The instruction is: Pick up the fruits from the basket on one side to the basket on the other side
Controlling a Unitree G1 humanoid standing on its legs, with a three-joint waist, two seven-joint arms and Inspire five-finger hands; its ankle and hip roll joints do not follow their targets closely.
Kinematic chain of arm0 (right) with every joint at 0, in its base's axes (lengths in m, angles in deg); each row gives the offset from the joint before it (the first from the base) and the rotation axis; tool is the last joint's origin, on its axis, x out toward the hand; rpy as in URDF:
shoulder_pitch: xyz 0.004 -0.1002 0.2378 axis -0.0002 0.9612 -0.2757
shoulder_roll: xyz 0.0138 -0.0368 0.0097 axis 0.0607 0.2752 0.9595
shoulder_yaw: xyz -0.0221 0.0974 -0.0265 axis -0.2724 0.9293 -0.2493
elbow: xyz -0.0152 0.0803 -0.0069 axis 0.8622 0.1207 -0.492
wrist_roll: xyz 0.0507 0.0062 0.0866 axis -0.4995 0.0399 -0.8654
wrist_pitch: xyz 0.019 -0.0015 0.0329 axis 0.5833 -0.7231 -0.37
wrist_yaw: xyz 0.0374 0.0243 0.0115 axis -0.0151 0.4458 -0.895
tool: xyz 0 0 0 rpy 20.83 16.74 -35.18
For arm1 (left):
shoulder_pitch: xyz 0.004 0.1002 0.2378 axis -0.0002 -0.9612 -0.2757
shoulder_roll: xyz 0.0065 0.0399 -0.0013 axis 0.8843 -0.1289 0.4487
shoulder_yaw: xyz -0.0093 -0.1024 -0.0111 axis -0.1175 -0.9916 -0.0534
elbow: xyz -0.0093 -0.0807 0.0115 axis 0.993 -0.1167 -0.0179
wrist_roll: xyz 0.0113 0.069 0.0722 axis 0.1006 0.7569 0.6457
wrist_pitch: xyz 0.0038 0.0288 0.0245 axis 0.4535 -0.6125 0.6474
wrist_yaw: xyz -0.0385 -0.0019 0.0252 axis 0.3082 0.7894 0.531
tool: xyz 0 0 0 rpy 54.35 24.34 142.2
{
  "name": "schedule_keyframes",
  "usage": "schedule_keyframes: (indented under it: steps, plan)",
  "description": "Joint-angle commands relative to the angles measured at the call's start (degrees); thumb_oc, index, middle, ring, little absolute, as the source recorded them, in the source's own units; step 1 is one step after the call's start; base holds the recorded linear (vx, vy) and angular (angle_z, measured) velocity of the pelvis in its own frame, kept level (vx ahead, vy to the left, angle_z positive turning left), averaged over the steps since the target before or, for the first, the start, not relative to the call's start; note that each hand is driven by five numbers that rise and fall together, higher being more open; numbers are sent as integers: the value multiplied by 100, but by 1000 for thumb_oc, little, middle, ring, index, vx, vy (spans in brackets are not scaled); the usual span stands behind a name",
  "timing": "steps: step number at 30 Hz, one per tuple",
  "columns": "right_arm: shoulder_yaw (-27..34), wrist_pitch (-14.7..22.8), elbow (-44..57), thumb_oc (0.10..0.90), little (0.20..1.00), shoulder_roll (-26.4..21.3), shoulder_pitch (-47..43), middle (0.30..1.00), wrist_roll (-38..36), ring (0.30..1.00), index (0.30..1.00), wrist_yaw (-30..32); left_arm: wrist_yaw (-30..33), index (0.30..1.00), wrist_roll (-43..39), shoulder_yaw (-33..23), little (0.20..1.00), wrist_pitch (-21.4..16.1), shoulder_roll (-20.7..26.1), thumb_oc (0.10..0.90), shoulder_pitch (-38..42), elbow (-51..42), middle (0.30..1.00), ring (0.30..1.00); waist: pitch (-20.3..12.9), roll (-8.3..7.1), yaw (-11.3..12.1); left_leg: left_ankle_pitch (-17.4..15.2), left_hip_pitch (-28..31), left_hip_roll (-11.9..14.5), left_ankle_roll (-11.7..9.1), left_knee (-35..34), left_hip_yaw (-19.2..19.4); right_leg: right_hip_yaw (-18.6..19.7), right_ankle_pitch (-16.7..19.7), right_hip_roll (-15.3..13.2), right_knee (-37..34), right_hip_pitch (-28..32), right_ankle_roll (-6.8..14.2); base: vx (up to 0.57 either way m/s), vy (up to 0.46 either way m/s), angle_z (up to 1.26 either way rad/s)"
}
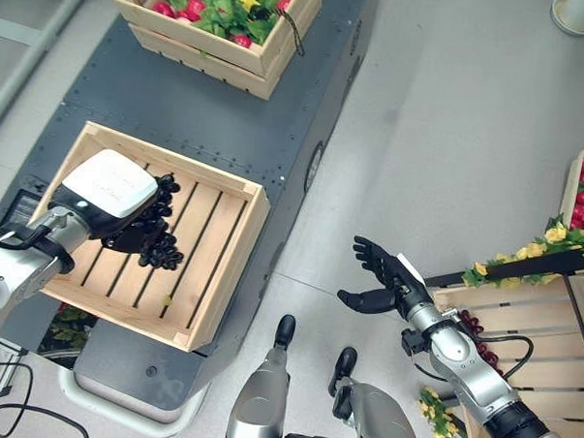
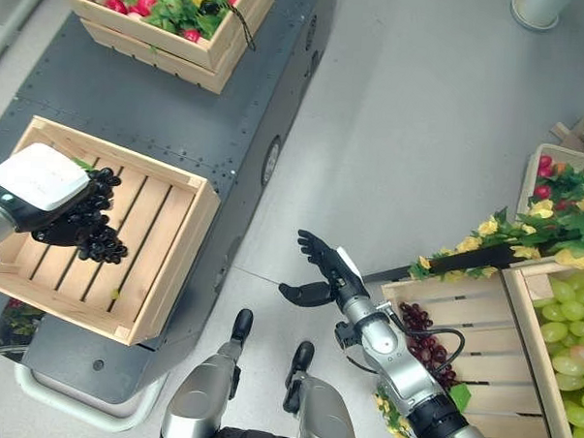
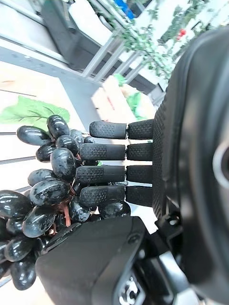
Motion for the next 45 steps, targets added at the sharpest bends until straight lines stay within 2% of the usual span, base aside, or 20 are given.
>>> schedule_keyframes:
  steps: [1, 8, 14, 18, 25, 30, 34, 38, 45]
  plan:
    - [-204, 645, 535, 800, 900, -207, 307, 900, -262, 900, 900, -161, 138, 300, -142, -353, 300, 115, 377, 400, 147, 312, 300, 300, -1370, 201, -43, -89, -242, -415, -69, -217, -22, 90, 411, -10, -433, -34, 99, 32, -23, 5]
    - [-281, 512, 679, 800, 900, -175, 319, 900, -401, 900, 900, -189, 155, 300, -149, -588, 300, 7, 379, 400, -142, 206, 300, 300, -1655, 227, 35, -165, -134, -411, -8, -217, -35, 53, 447, -81, -494, 11, 143, 47, 8, 5]
    - [-387, 609, 809, 800, 900, -155, 296, 900, -696, 900, 900, -436, 332, 300, -84, -716, 300, -85, 377, 400, -306, 148, 300, 300, -1741, 197, 64, -238, -66, -402, 45, -217, -22, 26, 455, -119, -493, -1, 173, 26, 5, -1]
    - [-477, 653, 880, 800, 900, -71, 173, 900, -1283, 900, 900, -704, 422, 300, -271, -807, 300, -64, 486, 400, -288, 70, 300, 300, -1826, 172, 132, -271, -32, -405, 77, -217, -44, -8, 494, -151, -561, 36, 199, 0, 0, 0]
    - [-774, 413, 953, 800, 900, 235, -217, 900, -2125, 900, 900, -1059, 676, 300, -452, -607, 300, 13, 502, 400, 184, -20, 300, 300, -2012, 144, 267, -286, -16, -418, 89, -217, -129, -79, 562, -196, -676, 87, 231, 1, -7, 1]
    - [-985, 88, 870, 800, 900, 595, -510, 900, -2545, 900, 900, -1102, 1071, 300, -564, -515, 300, 29, 304, 400, 373, 59, 300, 300, -2130, 116, 385, -310, 23, -425, 107, -217, -177, -94, 587, -218, -710, 114, 232, 6, -14, 3]
    - [-1181, 34, 781, 800, 900, 801, -795, 900, -2395, 900, 900, -966, 1389, 300, -710, -508, 300, 86, 147, 400, 432, 47, 300, 300, -2209, 99, 465, -324, 38, -430, 116, -217, -212, -114, 615, -246, -757, 139, 237, 0, 0, 0]
    - [-1276, 8, 639, 800, 900, 1123, -1012, 900, -2379, 900, 900, -770, 1803, 300, -742, -629, 300, 167, -262, 400, 346, -114, 300, 300, -2290, 74, 560, -334, 47, -435, 130, -217, -257, -131, 627, -269, -791, 163, 223, 8, -4, 0]
    - [-1393, -70, 486, 800, 900, 1560, -1234, 900, -2595, 900, 900, -588, 2161, 300, -882, -709, 300, 346, -1046, 400, 151, -171, 300, 300, -2358, 36, 627, -350, 48, -435, 141, -217, -312, -144, 615, -284, -791, 156, 199, 3, -1, 0]
